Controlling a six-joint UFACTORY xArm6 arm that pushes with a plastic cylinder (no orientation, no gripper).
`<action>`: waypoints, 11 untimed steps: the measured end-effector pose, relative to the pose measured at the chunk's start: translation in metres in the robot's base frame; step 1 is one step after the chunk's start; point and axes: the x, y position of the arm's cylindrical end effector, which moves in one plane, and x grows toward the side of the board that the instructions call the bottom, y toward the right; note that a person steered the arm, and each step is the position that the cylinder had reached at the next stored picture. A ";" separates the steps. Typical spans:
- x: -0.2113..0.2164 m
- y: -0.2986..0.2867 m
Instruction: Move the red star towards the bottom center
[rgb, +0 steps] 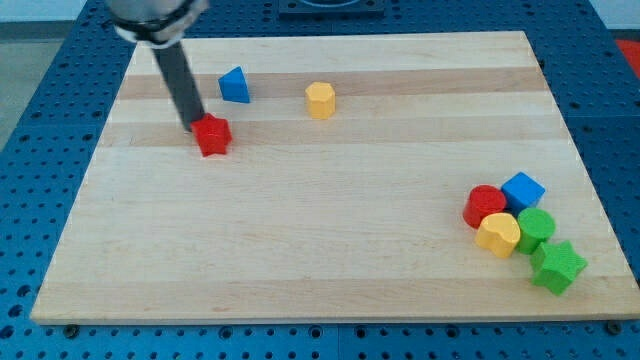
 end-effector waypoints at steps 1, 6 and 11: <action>0.001 0.060; -0.009 0.027; 0.072 0.090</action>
